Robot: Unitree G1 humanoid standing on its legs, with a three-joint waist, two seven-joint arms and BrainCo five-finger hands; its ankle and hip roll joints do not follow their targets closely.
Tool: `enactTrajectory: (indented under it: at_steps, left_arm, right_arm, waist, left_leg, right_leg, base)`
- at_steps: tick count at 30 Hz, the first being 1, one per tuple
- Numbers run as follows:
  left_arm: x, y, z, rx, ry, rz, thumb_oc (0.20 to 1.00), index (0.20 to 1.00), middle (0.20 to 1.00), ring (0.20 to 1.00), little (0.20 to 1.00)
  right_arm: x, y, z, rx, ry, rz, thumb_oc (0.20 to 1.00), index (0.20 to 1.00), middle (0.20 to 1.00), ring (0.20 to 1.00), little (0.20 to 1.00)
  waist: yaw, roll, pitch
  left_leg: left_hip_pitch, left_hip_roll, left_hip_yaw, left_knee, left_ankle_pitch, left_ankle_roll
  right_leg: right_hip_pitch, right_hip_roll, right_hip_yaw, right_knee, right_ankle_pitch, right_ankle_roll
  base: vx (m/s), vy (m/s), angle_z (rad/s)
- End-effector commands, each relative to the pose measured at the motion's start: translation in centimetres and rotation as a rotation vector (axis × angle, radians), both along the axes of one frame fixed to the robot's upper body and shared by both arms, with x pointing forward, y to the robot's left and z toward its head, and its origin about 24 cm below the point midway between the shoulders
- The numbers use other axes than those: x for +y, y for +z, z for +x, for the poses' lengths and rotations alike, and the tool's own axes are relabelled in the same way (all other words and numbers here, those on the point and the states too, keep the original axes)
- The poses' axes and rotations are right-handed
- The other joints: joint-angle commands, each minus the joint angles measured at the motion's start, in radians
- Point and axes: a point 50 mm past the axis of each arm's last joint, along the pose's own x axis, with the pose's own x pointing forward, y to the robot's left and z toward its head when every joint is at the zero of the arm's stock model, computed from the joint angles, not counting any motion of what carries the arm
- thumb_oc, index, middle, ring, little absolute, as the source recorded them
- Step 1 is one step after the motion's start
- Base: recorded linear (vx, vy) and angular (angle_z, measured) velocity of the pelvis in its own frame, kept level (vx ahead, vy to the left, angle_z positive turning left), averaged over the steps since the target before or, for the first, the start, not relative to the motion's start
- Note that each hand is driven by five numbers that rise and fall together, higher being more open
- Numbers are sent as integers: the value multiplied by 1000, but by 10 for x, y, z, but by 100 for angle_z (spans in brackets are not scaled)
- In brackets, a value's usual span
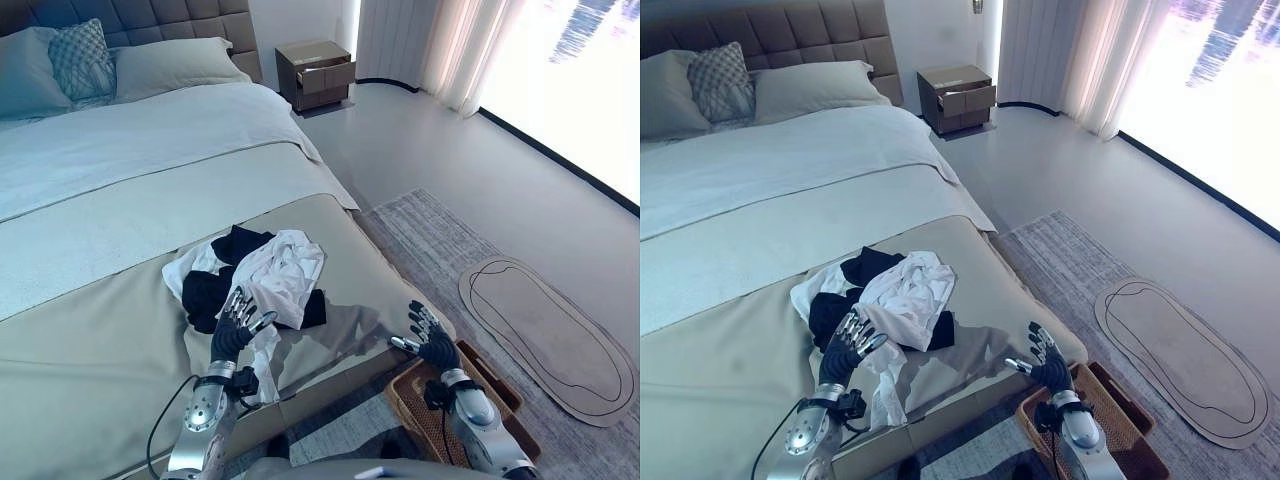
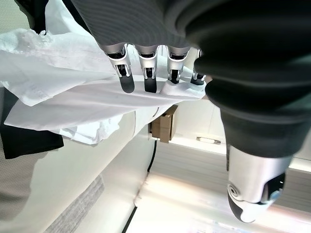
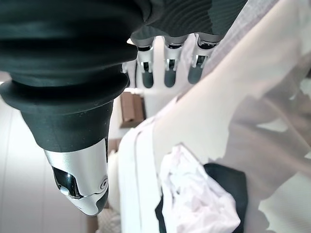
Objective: Pick up clothes into the bucket
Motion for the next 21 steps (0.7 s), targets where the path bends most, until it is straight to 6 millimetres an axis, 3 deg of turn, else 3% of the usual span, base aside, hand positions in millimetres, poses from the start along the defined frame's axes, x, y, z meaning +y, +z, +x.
enactTrajectory:
  at_steps: [1, 7, 10, 15, 17, 21]
  left_arm:
    - [10, 29, 14, -173, -17, 71, 1000, 1000, 1000, 1000, 1000]
    - [13, 27, 9, -161, -26, 85, 1000, 1000, 1000, 1000, 1000]
    - [20, 36, 12, -201, -28, 182, 1000, 1000, 1000, 1000, 1000]
    - [24, 54, 22, -286, -20, 289, 1000, 1000, 1000, 1000, 1000]
    - [25, 69, 36, -360, 18, 348, 1000, 1000, 1000, 1000, 1000]
    - [29, 87, 55, -440, 96, 519, 1000, 1000, 1000, 1000, 1000]
  right_arm:
    - [8, 24, 16, -147, 18, 28, 1000, 1000, 1000, 1000, 1000]
    - [2, 24, 13, -143, 5, 19, 1000, 1000, 1000, 1000, 1000]
    - [-5, 25, 13, -146, -7, 1, 1000, 1000, 1000, 1000, 1000]
    - [-10, 35, 20, -189, 9, -24, 1000, 1000, 1000, 1000, 1000]
    - [-12, 47, 30, -244, 10, -36, 1000, 1000, 1000, 1000, 1000]
    - [-18, 62, 41, -312, -5, -47, 1000, 1000, 1000, 1000, 1000]
  waist:
    - [-1, -62, -18]
    - [2, -63, -8]
    - [5, -62, 18]
    - [5, -56, 92]
    - [1, -60, 164]
    - [-12, -70, 228]
  left_leg:
    - [-22, -31, 30, 29, -23, 28]
    - [-33, -43, 36, 65, -44, 36]
    - [-73, -68, 42, 143, -79, 48]
    - [-146, -89, 60, 243, -112, 64]
    - [-233, -91, 72, 323, -124, 68]
    - [-376, -92, 73, 446, -144, 66]
  right_leg:
    - [-74, -4, 55, 57, 43, -3]
    - [-77, -18, 62, 72, 38, 4]
    - [-95, -42, 71, 124, 20, 11]
    - [-172, -69, 95, 222, 1, 18]
    - [-266, -85, 109, 290, 3, 18]
    - [-404, -96, 126, 387, -13, 6]
  base:
    - [0, 0, 0]
    - [16, 33, -1]
    - [-10, 77, -2]
    - [-124, 97, -10]
    - [-274, 101, -13]
    - [-193, 56, -1]
